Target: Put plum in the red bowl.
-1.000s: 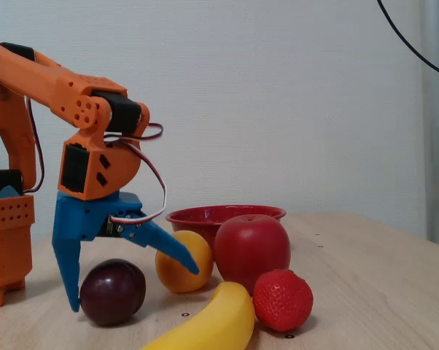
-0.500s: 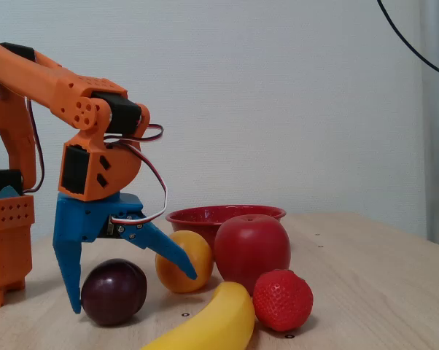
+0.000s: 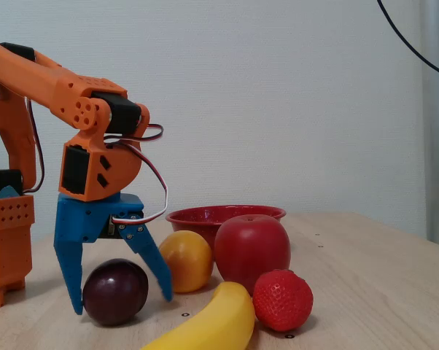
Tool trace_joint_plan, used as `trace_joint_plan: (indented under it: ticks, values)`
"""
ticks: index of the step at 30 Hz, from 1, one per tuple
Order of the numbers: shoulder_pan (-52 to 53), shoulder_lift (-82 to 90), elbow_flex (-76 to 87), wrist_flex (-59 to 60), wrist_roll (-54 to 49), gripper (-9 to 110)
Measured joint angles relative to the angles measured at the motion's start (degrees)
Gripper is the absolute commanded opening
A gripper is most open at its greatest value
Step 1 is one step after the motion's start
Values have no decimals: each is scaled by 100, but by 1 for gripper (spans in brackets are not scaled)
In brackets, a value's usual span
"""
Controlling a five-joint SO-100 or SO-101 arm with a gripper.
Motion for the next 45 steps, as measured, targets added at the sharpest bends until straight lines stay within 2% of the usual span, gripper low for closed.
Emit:
trace_joint_plan:
  ticks: [5,10,15,26,29,36,45]
  values:
    - [0,0,0,-62,88,22]
    - [0,0,0,-62,132,0]
    - [0,0,-220,114,132,0]
    - [0,0,-2479,2786,132,0]
    - [53,18,-2997,2856,-79,0]
    - [1345,562,-3401,2865,-1433,0]
    - [4052,615,-4228,2865,-3858,0]
